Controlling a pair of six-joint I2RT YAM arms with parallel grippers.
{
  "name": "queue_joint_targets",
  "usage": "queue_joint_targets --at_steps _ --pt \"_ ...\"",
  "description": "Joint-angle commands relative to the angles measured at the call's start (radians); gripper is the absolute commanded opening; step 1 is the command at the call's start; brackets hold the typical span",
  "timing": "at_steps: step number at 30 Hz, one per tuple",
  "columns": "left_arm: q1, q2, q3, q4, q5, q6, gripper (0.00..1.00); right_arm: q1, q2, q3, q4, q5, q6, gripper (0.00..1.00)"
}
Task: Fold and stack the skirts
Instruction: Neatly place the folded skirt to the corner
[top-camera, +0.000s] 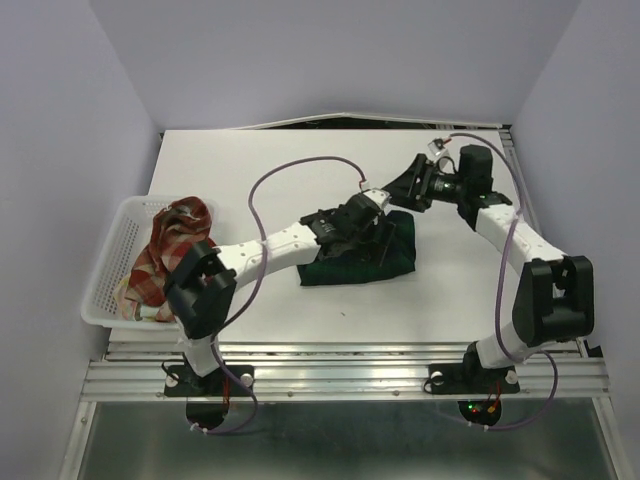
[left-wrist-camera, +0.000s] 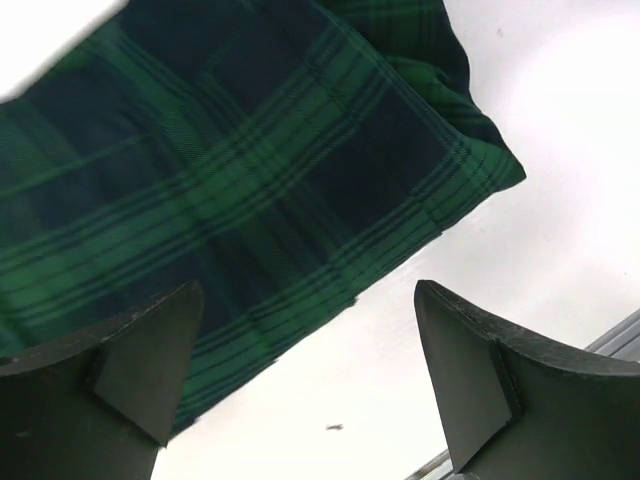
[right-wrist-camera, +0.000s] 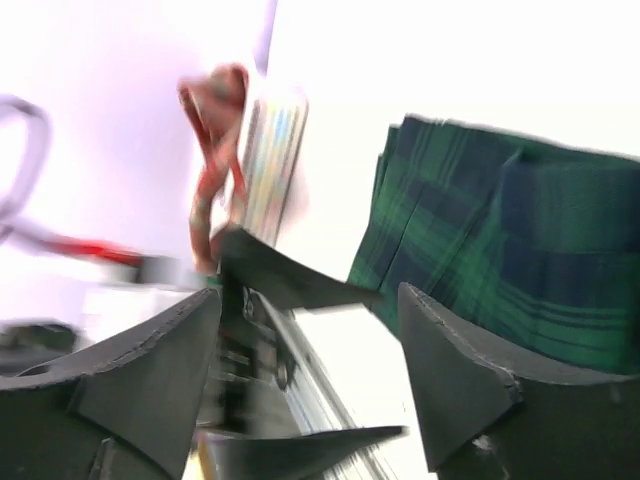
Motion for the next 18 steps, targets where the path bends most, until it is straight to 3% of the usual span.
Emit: queue_joint_targets --at_steps 1,5,9,12,16,18 --pt "-0.008 0.151 0.117 -0.056 -0.096 -0.206 0.99 -0.140 -0.052 0.065 -0.178 0.061 -0.081 0.81" --pt "-0.022 0.334 0.220 -0.116 -0.099 -0.249 0.99 -0.236 -0.092 0.063 -0.268 0.068 -0.154 0.84" --pt "0.008 0.436 0.277 -0.149 -0.139 -0.191 0.99 -0.273 -0.107 0.063 -0.331 0.062 -0.223 0.84" --pt "0.094 0.462 0.306 -0.158 -0.122 -0.015 0.99 -0.282 -0.100 0.068 -0.351 0.067 -0.253 0.84" --pt "0.275 0.483 0.328 -0.237 0.138 0.265 0.98 -0.291 -0.062 0.097 -0.351 0.070 -0.272 0.88" --pt "0.336 0.488 0.328 -0.256 0.162 0.388 0.98 -0.291 -0.043 0.111 -0.350 0.070 -0.275 0.89"
